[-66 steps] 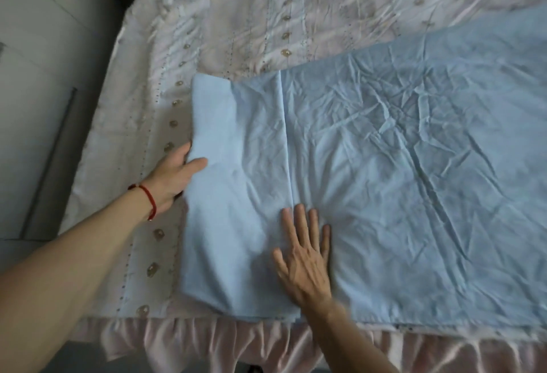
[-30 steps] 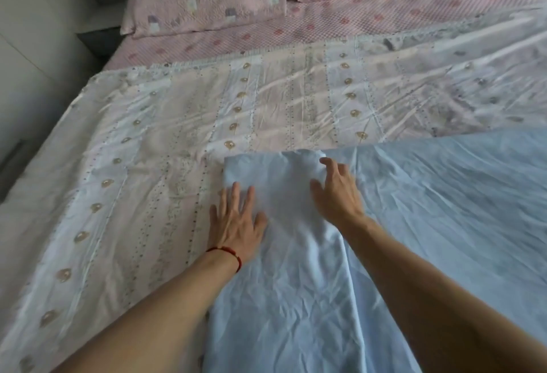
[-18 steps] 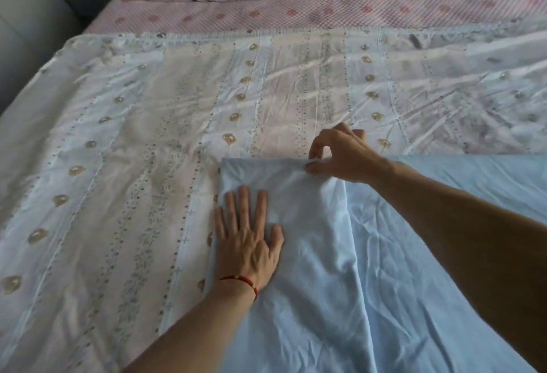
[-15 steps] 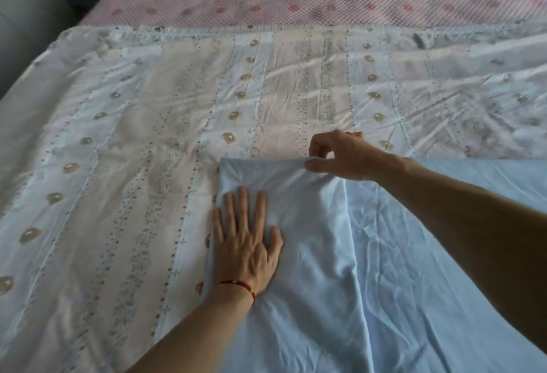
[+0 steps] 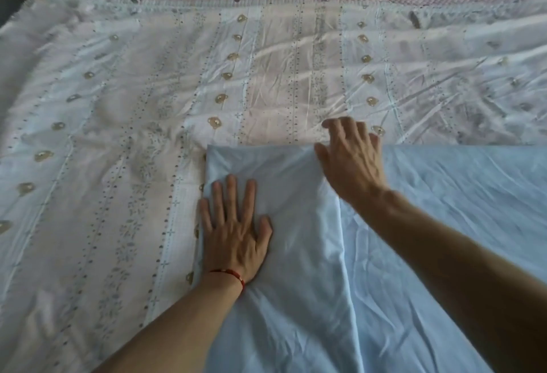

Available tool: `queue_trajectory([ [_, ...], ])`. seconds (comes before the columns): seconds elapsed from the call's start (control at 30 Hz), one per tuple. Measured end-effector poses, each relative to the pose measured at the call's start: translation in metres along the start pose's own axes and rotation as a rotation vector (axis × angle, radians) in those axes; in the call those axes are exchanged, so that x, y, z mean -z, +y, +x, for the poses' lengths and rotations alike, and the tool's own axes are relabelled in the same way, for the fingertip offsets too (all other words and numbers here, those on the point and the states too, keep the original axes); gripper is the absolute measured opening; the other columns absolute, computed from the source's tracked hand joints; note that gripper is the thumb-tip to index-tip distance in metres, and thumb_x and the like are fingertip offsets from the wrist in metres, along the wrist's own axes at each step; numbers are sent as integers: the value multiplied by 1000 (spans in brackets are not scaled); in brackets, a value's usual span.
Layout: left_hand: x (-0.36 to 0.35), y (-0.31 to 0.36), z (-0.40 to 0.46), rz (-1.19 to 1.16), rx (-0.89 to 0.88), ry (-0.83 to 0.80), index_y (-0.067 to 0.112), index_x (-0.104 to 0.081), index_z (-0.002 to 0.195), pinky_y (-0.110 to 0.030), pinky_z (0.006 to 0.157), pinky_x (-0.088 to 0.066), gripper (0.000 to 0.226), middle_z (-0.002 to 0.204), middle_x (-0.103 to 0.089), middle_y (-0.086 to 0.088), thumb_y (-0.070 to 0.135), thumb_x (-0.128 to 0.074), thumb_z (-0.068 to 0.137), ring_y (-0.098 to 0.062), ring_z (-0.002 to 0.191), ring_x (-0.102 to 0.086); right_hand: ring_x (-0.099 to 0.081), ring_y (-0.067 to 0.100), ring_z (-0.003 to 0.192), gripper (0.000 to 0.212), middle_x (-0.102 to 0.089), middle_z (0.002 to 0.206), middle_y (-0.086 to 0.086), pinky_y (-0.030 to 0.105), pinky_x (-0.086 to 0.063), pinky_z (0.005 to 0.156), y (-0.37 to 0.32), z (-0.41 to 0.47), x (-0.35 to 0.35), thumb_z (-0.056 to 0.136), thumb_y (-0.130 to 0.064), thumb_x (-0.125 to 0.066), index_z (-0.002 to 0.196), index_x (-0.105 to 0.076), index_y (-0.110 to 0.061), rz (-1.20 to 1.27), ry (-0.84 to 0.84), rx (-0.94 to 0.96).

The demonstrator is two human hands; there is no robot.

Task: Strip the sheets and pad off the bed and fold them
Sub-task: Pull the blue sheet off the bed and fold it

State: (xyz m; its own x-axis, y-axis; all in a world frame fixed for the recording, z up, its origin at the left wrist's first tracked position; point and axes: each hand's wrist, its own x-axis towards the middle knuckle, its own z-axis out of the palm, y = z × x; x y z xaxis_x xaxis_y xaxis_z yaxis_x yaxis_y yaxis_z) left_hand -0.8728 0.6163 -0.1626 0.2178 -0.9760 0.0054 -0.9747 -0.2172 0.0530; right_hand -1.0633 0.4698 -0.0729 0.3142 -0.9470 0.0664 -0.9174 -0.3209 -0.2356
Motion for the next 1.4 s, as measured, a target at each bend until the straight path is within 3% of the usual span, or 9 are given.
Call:
queue_trajectory([
  [0.13,-2,-1,3,5,5,-2,23,-18,161,-60,122,-9,72,168,-10,-15,52,-26,96,-37,154,-7,5,26,158,74,-1,171,2,58,-9,124,-15,-103,-44,99,-65,-30,162,-13,-30,-24,-167,162],
  [0.3,10,-4,9,-35,20,-216,30,8,160,-56,122,8,77,167,16,-7,59,-7,90,-31,154,15,15,28,156,77,9,171,3,57,7,124,-37,-135,-56,100,-60,-25,163,0,-25,13,-200,-157],
  [0.47,40,-24,-3,-242,-29,-238,21,-13,161,-54,124,-4,76,169,-5,-9,53,-20,92,-33,155,-2,-3,31,157,72,-13,170,3,65,-2,122,-46,-252,-40,98,-58,-36,162,-19,-30,17,-172,-74],
  [0.63,63,-50,-103,-462,263,-90,-3,-35,151,-46,116,-31,59,149,-44,-28,14,-54,97,-41,138,-41,-4,26,157,68,-17,169,-4,68,-4,120,-4,-327,-26,101,-56,-34,162,-17,-33,-57,-199,-164],
  [0.77,74,-69,-126,-651,488,-248,14,-57,133,-46,99,-51,64,118,-70,-11,52,-62,82,-31,112,-65,0,24,158,69,-14,170,-6,68,-3,120,-5,-329,-33,100,-55,-36,162,-14,-34,-50,-207,-199],
  [0.87,68,-81,-122,-842,560,-419,27,-58,122,-49,95,-55,72,111,-73,3,67,-71,64,-20,102,-70,1,23,158,71,-11,170,-7,68,-5,120,-4,-332,-36,99,-53,-38,162,-11,-34,-64,-215,-202],
  [1.0,84,-79,-111,-1019,511,-537,34,-56,129,-43,99,-53,63,121,-71,11,49,-79,73,-14,112,-68,-6,26,157,77,-15,170,-5,71,-6,118,0,-332,-49,90,-50,-42,162,-19,-31,-59,-175,-200],
  [1.1,104,-62,-112,-1129,451,-527,39,-51,134,-33,98,-50,63,121,-69,20,30,-73,75,-4,113,-65,-10,27,157,81,-17,169,-4,71,-6,118,3,-331,-59,85,-49,-43,161,-23,-29,-58,-140,-200],
  [1.4,164,-3,-120,-1212,397,-456,44,-41,144,-39,101,-50,74,126,-67,19,8,-72,88,-8,115,-65,-11,26,157,80,-18,169,-4,71,-5,118,5,-330,-63,86,-49,-43,161,-24,-28,8,-107,-170],
])
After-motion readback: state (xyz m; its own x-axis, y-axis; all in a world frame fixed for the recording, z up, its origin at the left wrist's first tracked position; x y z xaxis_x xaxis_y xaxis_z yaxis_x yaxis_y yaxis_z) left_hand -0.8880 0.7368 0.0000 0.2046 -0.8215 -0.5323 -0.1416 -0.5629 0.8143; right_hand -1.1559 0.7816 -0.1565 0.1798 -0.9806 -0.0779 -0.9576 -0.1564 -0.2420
